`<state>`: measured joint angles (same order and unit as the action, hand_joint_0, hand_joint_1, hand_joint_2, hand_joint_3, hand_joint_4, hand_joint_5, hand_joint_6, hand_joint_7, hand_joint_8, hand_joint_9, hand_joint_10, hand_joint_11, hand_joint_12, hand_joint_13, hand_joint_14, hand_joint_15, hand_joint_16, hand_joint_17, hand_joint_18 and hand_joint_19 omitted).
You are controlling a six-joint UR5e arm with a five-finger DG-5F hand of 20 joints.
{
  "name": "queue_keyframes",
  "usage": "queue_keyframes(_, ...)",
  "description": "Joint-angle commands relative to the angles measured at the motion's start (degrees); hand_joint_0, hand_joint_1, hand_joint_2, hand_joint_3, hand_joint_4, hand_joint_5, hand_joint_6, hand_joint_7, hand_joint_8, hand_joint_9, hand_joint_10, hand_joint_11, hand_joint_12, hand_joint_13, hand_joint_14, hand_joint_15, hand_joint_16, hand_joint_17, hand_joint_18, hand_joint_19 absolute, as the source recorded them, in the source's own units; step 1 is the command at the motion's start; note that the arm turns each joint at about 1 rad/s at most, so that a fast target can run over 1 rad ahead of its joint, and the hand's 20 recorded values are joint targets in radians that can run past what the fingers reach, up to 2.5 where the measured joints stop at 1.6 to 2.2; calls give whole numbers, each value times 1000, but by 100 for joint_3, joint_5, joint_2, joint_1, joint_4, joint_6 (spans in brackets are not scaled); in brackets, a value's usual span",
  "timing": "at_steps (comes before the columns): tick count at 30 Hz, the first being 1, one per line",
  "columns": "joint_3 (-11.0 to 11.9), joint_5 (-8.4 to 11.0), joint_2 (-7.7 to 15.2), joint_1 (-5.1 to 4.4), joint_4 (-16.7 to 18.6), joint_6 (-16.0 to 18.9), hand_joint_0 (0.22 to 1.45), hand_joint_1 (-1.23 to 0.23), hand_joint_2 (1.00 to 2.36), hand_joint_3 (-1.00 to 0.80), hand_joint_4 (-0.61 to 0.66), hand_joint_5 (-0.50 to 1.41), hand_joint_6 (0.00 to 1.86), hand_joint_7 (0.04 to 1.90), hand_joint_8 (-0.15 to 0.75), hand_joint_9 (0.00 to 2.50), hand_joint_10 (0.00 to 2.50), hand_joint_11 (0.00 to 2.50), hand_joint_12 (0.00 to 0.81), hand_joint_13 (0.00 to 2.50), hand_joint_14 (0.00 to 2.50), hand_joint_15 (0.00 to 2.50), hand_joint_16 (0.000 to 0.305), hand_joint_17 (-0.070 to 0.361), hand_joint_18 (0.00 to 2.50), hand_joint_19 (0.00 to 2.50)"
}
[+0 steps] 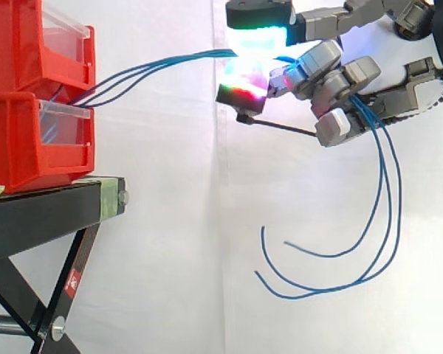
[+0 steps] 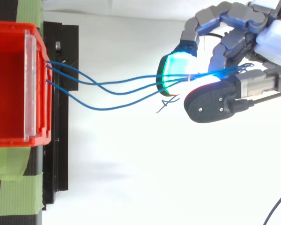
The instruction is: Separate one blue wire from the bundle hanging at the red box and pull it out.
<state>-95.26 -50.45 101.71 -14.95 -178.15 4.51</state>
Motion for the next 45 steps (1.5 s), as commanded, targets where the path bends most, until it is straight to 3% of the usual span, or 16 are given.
queue_keyframes(1, -1, 0, -2, 1, 0, 6, 554, -829, 1005, -437, 205, -200, 951, 891, 341, 1189, 681, 1595, 430, 1241, 1139, 1497, 52, 118, 1215, 1040)
queue_keyframes(19, -1, 0, -2, -8, -9, 6, 490, -738, 1001, -481, 172, -165, 924, 959, 350, 1308, 580, 1626, 449, 1290, 1198, 1442, 56, 126, 1276, 1030)
queue_keyframes(27, -1, 0, 6, 1, -18, 6, 569, -793, 1010, -398, 140, -135, 914, 1036, 318, 1395, 438, 1752, 412, 1330, 1058, 1539, 48, 109, 1256, 1049)
queue_keyframes(35, -1, 0, 6, -8, -9, 6, 582, -754, 1014, -345, 111, -121, 906, 1080, 308, 1481, 346, 1817, 405, 1381, 1001, 1579, 47, 106, 1276, 1054)
queue_keyframes(45, -1, 9, -2, 1, -18, 6, 533, -701, 1007, -428, 119, -117, 903, 1078, 319, 1515, 329, 1824, 417, 1399, 1025, 1550, 50, 112, 1303, 1046)
